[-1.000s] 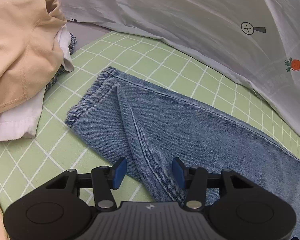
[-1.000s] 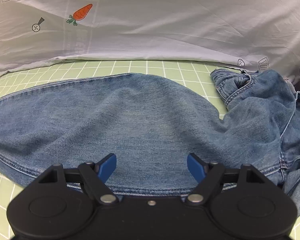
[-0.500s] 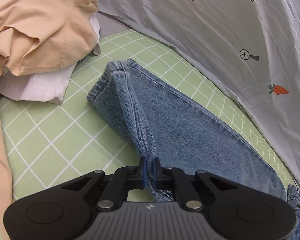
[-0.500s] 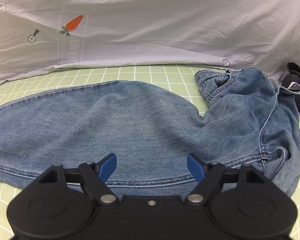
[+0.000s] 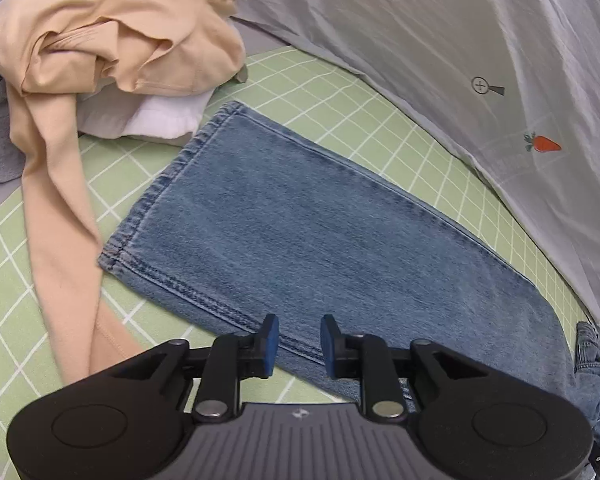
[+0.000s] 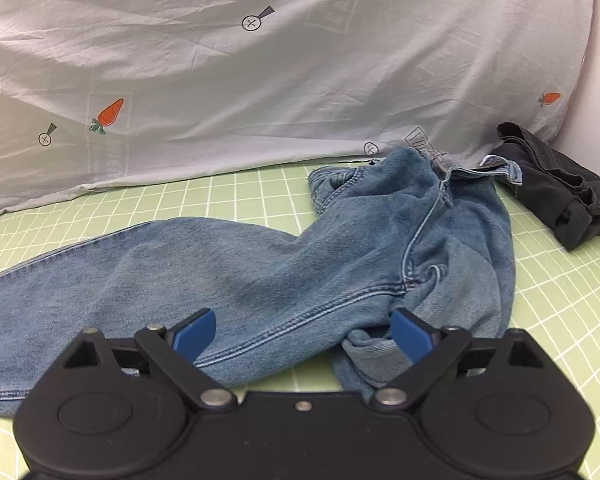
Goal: Fold clothes
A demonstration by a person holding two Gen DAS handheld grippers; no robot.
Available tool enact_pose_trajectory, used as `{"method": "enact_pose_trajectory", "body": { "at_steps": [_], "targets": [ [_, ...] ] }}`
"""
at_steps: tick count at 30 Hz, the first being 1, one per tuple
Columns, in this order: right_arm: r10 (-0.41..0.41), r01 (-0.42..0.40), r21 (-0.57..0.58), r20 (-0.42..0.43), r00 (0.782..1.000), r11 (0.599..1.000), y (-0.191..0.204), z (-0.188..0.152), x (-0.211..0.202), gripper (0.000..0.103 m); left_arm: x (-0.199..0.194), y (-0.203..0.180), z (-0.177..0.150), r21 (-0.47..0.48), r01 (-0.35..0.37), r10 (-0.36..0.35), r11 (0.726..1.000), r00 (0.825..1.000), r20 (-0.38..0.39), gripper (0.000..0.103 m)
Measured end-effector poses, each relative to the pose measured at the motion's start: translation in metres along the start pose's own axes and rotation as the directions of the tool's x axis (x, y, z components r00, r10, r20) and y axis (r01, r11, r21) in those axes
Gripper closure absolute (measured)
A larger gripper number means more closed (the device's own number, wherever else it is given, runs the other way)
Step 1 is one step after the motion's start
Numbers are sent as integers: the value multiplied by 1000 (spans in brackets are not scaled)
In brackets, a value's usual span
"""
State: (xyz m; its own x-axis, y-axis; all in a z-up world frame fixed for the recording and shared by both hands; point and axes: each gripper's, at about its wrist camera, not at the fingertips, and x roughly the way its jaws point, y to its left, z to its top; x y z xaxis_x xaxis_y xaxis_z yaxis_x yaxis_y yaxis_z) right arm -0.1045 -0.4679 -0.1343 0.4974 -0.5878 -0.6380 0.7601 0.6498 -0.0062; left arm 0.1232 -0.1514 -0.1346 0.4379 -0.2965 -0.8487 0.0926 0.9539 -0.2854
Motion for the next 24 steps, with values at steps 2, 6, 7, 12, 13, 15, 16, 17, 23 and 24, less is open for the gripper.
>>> {"method": "enact_pose_trajectory", "body": {
  "at_steps": [2, 6, 7, 12, 13, 15, 16, 17, 23, 24],
  "targets": [
    [-8, 8, 17, -1, 1000, 1000, -15, -1, -1, 4, 2, -22, -7, 92, -2, 3, 996, 1000, -4, 53],
    [-32, 32, 38, 9, 999, 999, -48, 3, 0, 1, 16, -63, -22, 222, -23, 31, 975, 999, -35, 52],
    [-40, 39, 37, 14, 999, 999, -58, 6, 2, 1, 21, -72, -26, 242, -25, 38, 970, 998, -51, 52],
    [-93, 92, 39, 32, 995, 995, -116, 37, 30, 1, 42, -100, -39, 256, -20, 45, 966, 995, -92, 46],
    [-106, 104, 40, 36, 994, 994, -127, 46, 38, 1, 47, -104, -40, 254, -25, 50, 967, 994, -93, 42],
    [-115, 115, 13, 54, 992, 993, -146, 65, 57, 1, 56, -113, -41, 245, -36, 59, 969, 994, -89, 36],
    [-113, 114, -12, 65, 991, 993, -149, 77, 68, 1, 61, -116, -39, 235, -39, 60, 971, 995, -82, 35],
    [-93, 97, -48, 73, 993, 994, -147, 89, 80, 1, 66, -119, -35, 220, -42, 60, 975, 995, -76, 32],
    [104, -86, -356, 32, 994, 931, -115, 150, 151, 8, 94, -135, -10, 139, -87, 92, 986, 995, -29, 23],
    [114, -96, -406, 20, 993, 909, -111, 154, 164, 8, 97, -138, -5, 149, -101, 106, 984, 994, -29, 23]
  ]
}}
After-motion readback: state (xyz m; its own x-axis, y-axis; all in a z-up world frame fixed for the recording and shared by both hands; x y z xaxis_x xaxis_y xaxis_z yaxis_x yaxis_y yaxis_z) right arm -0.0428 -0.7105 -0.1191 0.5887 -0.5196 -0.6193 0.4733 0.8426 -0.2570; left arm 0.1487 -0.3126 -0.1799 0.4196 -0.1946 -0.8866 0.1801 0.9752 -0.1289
